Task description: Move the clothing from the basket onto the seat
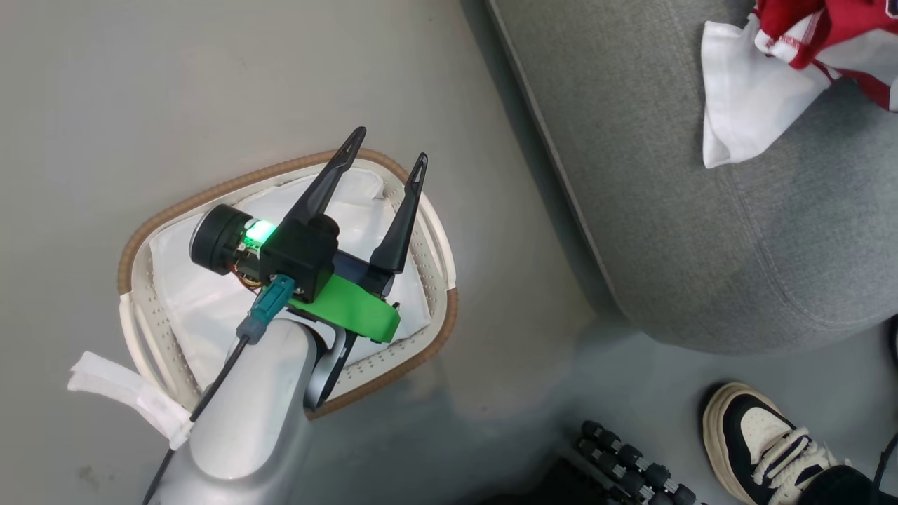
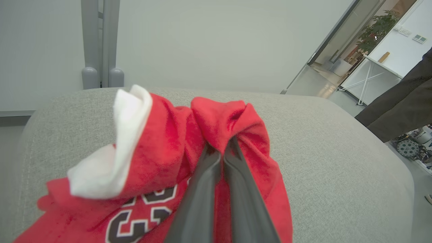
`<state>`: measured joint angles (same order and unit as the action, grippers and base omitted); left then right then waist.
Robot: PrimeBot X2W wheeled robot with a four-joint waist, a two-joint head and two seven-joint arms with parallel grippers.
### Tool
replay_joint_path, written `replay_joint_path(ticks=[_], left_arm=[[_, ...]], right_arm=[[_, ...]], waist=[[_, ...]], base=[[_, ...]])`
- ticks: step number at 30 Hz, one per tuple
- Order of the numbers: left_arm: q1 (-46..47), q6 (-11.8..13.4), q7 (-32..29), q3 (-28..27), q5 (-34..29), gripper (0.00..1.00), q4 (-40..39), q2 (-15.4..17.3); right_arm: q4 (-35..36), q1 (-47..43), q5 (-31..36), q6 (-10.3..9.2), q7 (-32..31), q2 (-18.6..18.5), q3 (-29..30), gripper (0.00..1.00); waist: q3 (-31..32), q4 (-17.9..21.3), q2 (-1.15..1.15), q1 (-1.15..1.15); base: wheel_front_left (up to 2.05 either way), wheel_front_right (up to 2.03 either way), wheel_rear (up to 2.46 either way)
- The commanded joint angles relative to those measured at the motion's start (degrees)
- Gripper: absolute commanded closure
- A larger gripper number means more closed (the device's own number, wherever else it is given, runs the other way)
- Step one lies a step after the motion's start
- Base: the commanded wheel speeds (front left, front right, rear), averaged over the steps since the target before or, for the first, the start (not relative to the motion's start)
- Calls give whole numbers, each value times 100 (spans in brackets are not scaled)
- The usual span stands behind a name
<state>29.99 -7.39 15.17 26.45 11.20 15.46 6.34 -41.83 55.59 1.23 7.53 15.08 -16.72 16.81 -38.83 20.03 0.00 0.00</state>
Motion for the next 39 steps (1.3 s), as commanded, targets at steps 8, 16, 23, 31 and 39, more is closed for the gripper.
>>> replay_joint_path(ticks=[8, 16, 23, 31, 39], left_arm=[[-1, -16, -4, -72, 47, 0, -23, -56], [-266, -16, -4, -194, 161, 0, -43, -146], [-596, -16, -4, -518, 221, 0, -95, -259], [-995, 6, -4, -1120, 190, 0, -161, -318], [-1255, 268, -4, -1594, 311, 0, -126, -335]], right_arm=[[160, -314, 154, -8, 12, 226, 468, 0], [1074, -827, -148, -8, 11, 355, 36, 0], [1747, -1479, -527, -8, 12, 436, -442, 0], [2167, -2240, -811, -8, 12, 771, -1120, 0], [2293, -2731, -922, -8, 12, 1051, -1640, 0]], waist=[[126, -115, 0, 0], [688, -187, 0, 0], [1238, -403, 0, 0], [1685, -856, 0, 0], [1923, -1396, 0, 0]], base=[[0, 0, 0], [0, 0, 0], [0, 0, 0], [0, 0, 0], [0, 0, 0]])
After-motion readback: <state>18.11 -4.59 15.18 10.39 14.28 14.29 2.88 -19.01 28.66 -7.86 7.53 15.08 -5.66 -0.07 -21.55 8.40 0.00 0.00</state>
